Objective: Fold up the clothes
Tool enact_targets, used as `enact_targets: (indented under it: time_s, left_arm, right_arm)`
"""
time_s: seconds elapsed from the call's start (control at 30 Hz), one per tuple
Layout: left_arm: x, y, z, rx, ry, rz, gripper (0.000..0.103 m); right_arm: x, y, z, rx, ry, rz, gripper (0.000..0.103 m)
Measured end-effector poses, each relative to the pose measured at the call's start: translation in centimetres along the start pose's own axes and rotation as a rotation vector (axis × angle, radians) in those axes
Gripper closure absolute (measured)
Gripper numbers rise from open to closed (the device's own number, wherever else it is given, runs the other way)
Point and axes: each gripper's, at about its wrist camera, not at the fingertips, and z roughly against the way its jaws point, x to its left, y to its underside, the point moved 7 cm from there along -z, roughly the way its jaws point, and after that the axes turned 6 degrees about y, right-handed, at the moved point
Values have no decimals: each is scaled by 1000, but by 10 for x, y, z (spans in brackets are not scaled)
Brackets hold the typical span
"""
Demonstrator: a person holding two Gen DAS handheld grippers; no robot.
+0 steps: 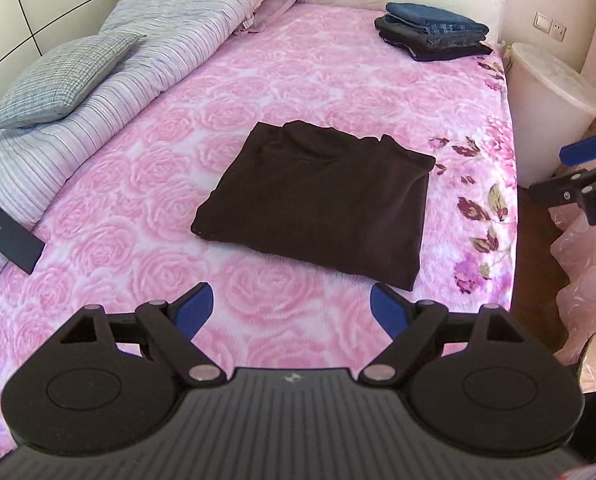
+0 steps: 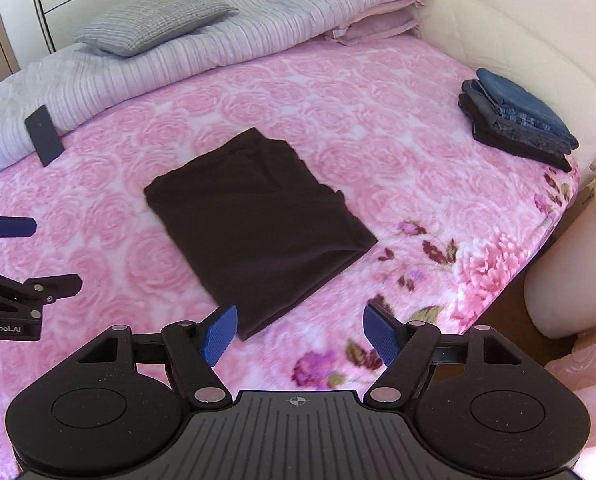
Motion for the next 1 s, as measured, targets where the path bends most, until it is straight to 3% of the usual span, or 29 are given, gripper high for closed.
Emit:
enact_targets:
  time_s: [0.37,0.47,0.6,0.77,0.87,1.0]
  left_arm:
    - [0,7,4,-3,17,-12,20]
    - [5,5,-4,-16,6,-95,20]
    - [11,5,-33,-38,-61,-345,20]
    - [16,23,-95,-90,-153,-814,21]
    - [28,38,-140,-86,-147,-989,24]
    - [45,45,-193,-101,-157,-1178,25]
  right_arm:
    - [4,3,2,6,-12,-13,30]
    - [8,6,-5,22,-23,8,30]
    - [34,15,-23,-4,11,223,30]
    - [76,38,-72,-91,28,536,30]
    - [97,56,-117,-119,21,642,30]
    - [118,66,-172,-173,55,676,30]
